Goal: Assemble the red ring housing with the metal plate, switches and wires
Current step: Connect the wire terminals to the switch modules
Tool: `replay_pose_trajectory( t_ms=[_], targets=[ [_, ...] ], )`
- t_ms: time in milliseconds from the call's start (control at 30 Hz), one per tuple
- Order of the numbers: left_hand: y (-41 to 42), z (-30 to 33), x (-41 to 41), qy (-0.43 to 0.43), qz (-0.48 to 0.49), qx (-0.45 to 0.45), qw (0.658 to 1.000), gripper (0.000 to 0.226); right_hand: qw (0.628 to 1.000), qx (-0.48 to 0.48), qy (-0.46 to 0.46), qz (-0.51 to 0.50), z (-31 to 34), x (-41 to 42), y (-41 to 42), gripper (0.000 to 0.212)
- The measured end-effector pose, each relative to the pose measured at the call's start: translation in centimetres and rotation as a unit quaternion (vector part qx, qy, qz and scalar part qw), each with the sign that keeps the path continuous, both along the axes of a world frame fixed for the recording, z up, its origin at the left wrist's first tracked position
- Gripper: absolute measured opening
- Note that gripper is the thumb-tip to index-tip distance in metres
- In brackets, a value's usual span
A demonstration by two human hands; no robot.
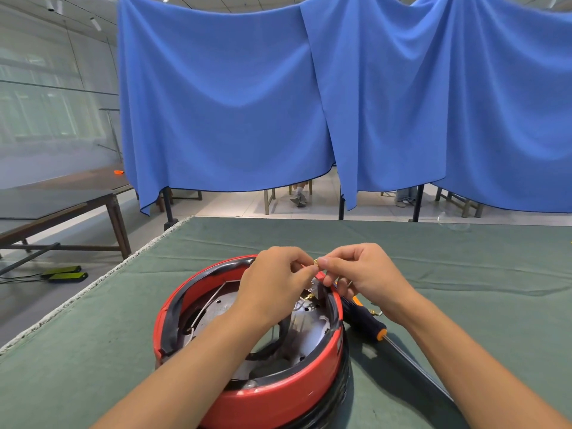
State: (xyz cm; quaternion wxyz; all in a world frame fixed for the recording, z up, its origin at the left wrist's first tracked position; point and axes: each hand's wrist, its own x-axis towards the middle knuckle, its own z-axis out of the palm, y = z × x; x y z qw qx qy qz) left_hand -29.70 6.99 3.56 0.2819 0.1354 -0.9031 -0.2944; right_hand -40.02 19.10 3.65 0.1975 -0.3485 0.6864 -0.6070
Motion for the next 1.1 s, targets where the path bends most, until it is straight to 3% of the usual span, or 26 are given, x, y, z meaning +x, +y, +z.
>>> replay_pose_trajectory(
  t_ms=[167,333,433,567,800,1100],
  targets=[
    [-0.5,0.0,-0.2,0.015,-0.003,0.086,0.996,0.01,0.999,-0.027,0.012,-0.027,-0.5,0.3,-0.6,0.018],
    [-0.9,0.6,0.0,0.041,-0.026,0.227,0.973,0.02,0.997,-0.053,0.039,-0.046,-0.5,0.4,-1.0,0.02],
    [-0.8,0.7,0.0,0.014,-0.02,0.281,0.959,0.021,0.992,-0.02,0.08,-0.095,-1.2,0.3,-1.5,0.024],
    [-0.4,0.7,0.1,-0.043,-0.006,0.353,0.934,0.014,0.969,0.074,0.144,-0.184,-2.6,0.2,-2.4,0.006],
    [-1.3,1.1,0.3,-0.16,0.038,0.364,0.917,0.01,0.975,0.08,0.121,-0.166,-2.9,0.2,-2.5,0.017],
    [-2.2,0.5,0.4,-0.218,0.024,0.344,0.913,0.017,0.918,0.185,0.258,-0.239,-1.6,1.1,-2.1,0.033]
  ],
)
